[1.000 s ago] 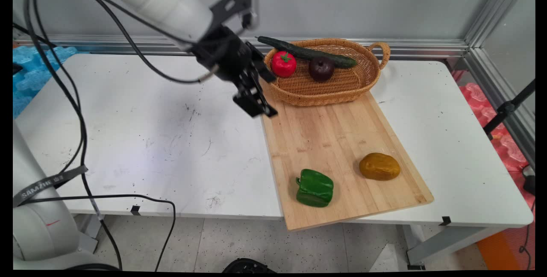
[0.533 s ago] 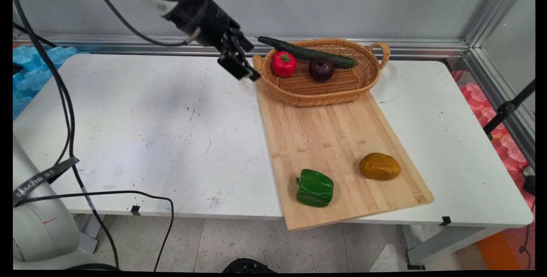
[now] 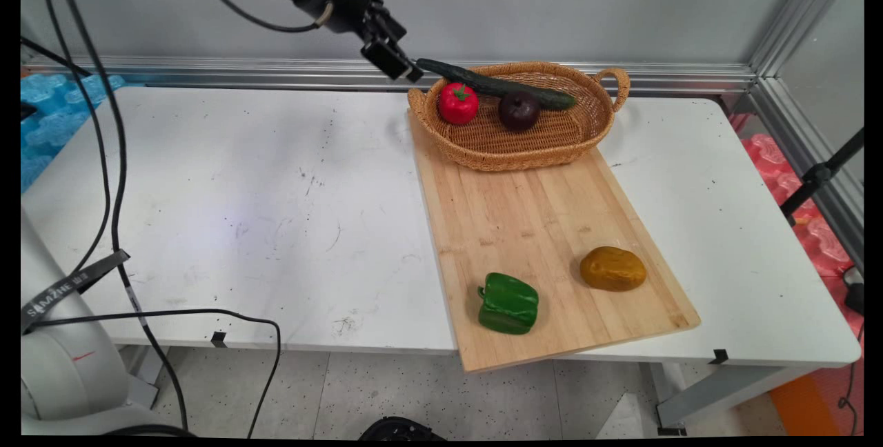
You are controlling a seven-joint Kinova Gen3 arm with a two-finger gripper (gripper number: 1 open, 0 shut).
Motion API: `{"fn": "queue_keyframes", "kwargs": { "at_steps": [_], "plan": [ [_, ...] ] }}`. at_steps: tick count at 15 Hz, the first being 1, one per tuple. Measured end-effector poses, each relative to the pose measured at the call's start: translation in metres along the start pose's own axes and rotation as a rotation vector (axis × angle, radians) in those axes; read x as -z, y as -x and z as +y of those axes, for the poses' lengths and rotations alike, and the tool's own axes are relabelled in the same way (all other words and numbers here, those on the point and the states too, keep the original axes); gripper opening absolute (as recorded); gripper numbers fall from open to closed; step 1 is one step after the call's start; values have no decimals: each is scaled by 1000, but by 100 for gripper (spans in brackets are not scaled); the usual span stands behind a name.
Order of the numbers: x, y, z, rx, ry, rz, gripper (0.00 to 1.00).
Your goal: Pick up the cucumber from the vegetable basket
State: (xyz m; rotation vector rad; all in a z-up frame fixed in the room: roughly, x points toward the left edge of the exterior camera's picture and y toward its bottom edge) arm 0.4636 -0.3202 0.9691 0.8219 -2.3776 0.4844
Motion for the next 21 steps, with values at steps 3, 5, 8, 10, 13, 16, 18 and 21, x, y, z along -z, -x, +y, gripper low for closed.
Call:
{"fn": "queue_keyframes", "kwargs": {
  "at_steps": [3,5,8,10,13,16,18,21],
  "plan": [
    [-20,-12,-14,-52,-38,5,100],
    [-37,-22,-21,-89,-59,5,100],
    [-67,-37,-29,-146,-86,-1,100],
    [-88,-45,-33,-178,-98,-10,100],
    [-124,-54,-38,-217,-110,-31,100],
    [-160,-64,-43,-258,-117,-52,100],
    [-176,-68,-46,-277,-119,-62,100],
    [-203,-74,-51,-306,-120,-82,100]
  ]
}}
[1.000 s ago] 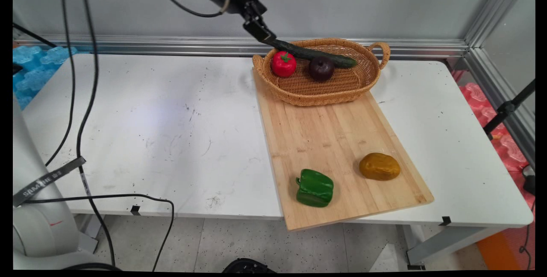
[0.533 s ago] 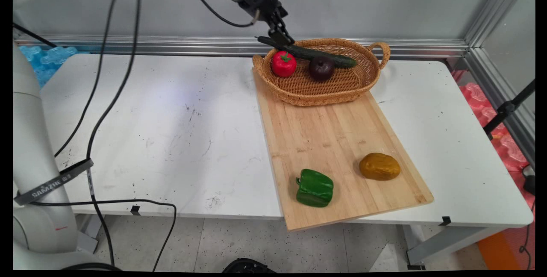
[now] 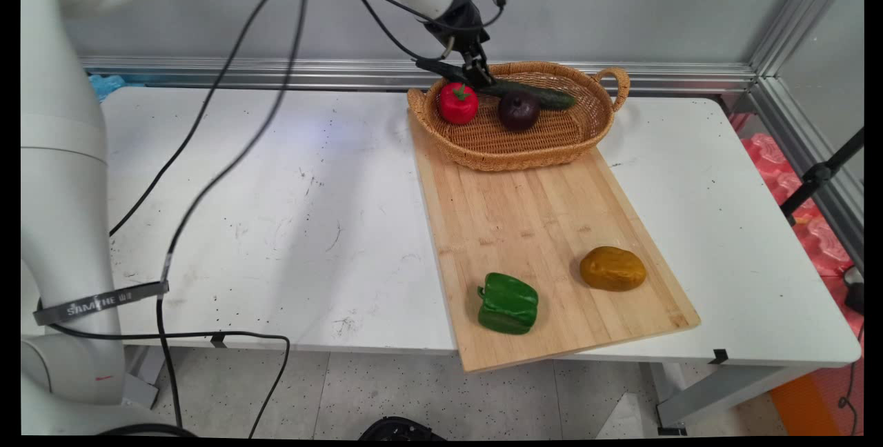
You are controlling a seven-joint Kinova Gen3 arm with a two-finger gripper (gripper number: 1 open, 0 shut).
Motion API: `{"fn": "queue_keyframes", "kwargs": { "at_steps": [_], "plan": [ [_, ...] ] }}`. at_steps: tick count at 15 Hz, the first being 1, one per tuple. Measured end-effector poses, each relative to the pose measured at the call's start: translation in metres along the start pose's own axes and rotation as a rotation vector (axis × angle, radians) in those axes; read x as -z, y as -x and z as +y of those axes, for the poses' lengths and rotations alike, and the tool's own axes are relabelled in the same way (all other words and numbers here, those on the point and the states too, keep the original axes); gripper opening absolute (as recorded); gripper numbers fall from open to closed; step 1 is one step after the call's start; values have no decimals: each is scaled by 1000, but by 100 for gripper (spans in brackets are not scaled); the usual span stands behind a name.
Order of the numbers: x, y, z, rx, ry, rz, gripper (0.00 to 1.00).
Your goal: Pick up the cucumber from the vegetable basket
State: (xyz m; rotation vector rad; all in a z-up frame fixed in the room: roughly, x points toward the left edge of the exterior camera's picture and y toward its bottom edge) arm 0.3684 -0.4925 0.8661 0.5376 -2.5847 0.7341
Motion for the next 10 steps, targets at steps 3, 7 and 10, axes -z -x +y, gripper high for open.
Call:
{"fn": "queue_keyframes", "kwargs": {
  "at_steps": [3,7,10],
  "plan": [
    [-24,-4,-5,-31,5,-19,100],
    [-53,-8,-10,-75,15,-43,100],
    [-68,-8,-13,-100,22,-57,100]
  ]
}}
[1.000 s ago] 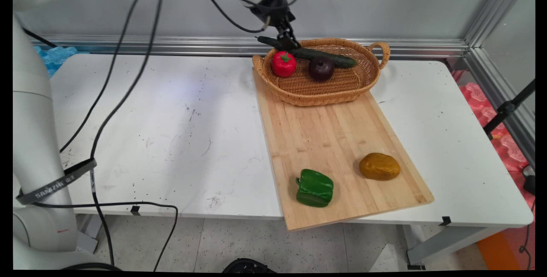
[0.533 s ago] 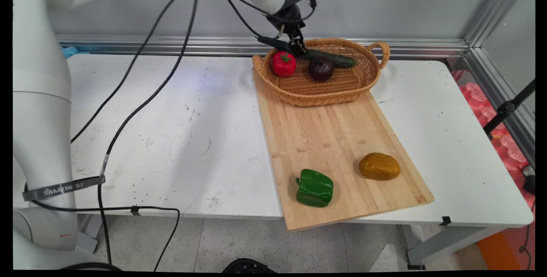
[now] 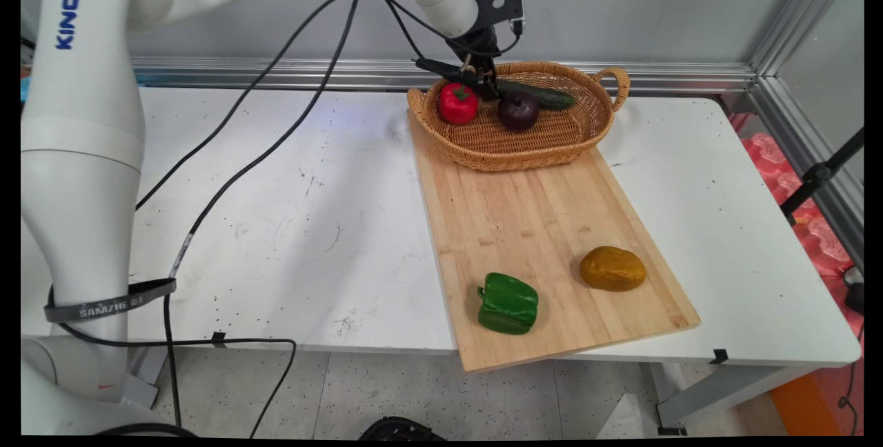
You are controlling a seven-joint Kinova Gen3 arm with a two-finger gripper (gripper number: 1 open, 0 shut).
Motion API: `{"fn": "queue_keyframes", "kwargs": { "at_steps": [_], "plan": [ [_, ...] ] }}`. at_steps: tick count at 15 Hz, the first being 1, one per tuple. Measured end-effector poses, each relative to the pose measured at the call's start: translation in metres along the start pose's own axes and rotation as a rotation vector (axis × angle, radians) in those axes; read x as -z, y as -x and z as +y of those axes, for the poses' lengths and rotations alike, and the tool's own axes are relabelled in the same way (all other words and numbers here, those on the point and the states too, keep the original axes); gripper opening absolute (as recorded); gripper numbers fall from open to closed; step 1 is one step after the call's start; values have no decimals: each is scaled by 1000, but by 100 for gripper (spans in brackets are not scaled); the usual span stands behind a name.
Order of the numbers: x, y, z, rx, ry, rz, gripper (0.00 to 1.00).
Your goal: Pick up the cucumber from the vegetable basket, then place the picked object on the cutting board
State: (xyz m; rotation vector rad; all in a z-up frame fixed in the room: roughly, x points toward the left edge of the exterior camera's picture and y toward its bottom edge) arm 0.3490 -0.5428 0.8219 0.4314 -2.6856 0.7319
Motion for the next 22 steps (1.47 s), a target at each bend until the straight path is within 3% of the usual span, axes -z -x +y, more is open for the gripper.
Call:
{"fn": "queue_keyframes", "kwargs": {
  "at_steps": [15,16,22],
  "plan": [
    [-32,6,7,-142,44,-27,100],
    [-32,7,8,-148,46,-24,0],
    [-31,5,10,-164,46,-6,0]
  ]
}}
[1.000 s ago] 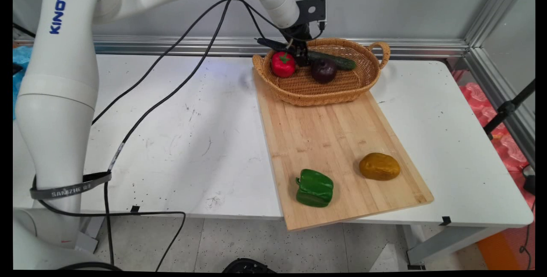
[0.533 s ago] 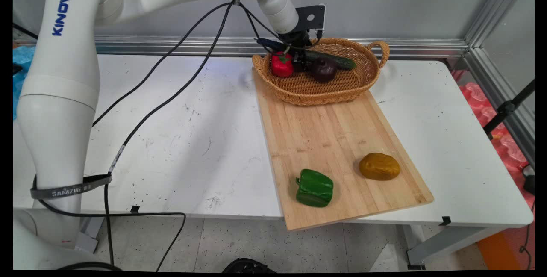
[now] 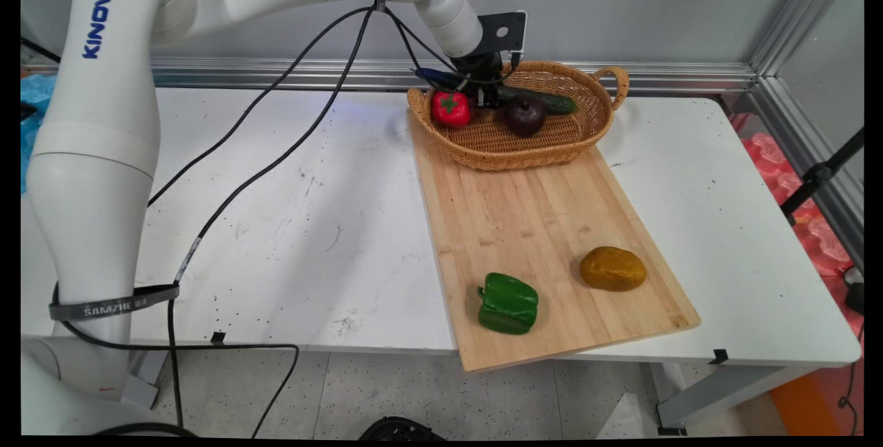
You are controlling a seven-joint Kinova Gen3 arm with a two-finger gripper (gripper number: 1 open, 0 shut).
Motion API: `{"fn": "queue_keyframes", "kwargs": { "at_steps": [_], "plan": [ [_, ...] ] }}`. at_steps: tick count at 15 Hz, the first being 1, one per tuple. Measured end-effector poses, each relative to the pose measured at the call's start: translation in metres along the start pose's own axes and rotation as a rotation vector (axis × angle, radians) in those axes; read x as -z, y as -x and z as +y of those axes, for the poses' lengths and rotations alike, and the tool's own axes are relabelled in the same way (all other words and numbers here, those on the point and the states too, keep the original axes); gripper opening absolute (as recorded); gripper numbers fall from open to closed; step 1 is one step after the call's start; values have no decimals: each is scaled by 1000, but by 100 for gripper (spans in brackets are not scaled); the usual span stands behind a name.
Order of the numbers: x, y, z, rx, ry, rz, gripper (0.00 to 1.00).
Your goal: Place the picked object on the cutting board
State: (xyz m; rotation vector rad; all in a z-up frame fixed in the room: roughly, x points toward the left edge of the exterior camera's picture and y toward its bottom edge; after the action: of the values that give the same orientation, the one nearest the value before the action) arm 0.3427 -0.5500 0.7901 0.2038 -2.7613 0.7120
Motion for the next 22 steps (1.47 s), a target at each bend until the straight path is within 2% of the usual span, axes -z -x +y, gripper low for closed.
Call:
{"fn": "queue_keyframes", "kwargs": {
  "at_steps": [4,10,17,22],
  "plan": [
    [6,-3,0,0,-10,18,0],
    [34,-4,-6,25,-43,42,0],
    [109,-8,-13,70,-86,96,0],
    [161,-6,-4,125,-86,127,0]
  ]
}}
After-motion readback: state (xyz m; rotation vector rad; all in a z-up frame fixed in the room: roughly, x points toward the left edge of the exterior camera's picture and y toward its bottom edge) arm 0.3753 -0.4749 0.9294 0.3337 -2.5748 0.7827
